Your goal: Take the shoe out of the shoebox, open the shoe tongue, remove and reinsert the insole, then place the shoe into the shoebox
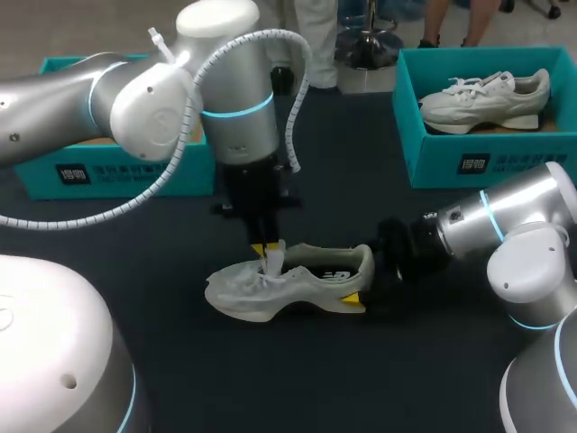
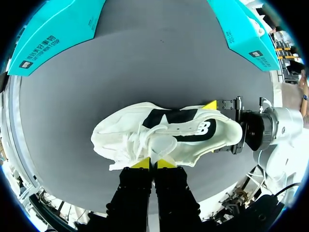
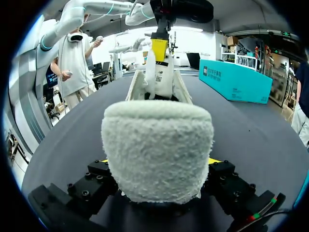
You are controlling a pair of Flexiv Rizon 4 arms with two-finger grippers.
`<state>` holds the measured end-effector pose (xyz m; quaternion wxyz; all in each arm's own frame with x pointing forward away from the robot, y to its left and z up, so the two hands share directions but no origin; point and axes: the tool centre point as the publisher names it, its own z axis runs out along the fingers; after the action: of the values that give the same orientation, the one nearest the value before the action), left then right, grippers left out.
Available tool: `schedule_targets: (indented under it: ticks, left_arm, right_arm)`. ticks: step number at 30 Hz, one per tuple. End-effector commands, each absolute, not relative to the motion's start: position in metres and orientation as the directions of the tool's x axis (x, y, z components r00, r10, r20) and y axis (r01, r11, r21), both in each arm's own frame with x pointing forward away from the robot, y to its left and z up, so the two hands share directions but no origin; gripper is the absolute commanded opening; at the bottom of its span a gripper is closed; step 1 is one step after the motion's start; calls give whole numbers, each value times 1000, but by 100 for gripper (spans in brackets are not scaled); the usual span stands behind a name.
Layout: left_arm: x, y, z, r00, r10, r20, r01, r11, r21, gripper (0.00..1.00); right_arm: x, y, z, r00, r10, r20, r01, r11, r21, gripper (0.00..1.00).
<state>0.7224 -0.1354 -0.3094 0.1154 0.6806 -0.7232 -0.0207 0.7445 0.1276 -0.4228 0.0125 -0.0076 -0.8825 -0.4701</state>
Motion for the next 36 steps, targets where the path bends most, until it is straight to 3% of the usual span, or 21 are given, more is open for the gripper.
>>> schedule_targets:
  ticks: [1, 19, 22, 24, 26, 29, 36]
  left_arm:
    - [715, -119, -304, -28, -981, 190, -984, 61, 165, 0]
    - [714, -88, -330, 83, -986, 147, -981, -55, 187, 1]
    - [713, -86, -336, 103, -986, 131, -977, -75, 198, 9]
    - [713, -85, -340, 108, -986, 127, -976, -80, 203, 29]
    - [714, -84, -343, 115, -986, 119, -974, -89, 207, 37]
    - [715, -84, -346, 121, -986, 114, -973, -95, 212, 43]
    - [712, -79, -351, 149, -983, 110, -966, -120, 230, 44]
  right_arm:
    - [744, 131, -424, -1000, 3, 30, 26, 562, 827, 0]
    - [744, 131, -424, -1000, 3, 30, 26, 562, 827, 0]
    - [744, 131, -424, -1000, 3, 30, 26, 562, 827, 0]
    - [744, 131, -424, -1000, 3, 30, 26, 562, 827, 0]
    - [744, 131, -424, -1000, 3, 30, 26, 562, 827, 0]
    - [744, 131, -424, -1000, 3, 30, 26, 562, 827, 0]
    - [744, 131, -424, -1000, 3, 30, 26, 562, 827, 0]
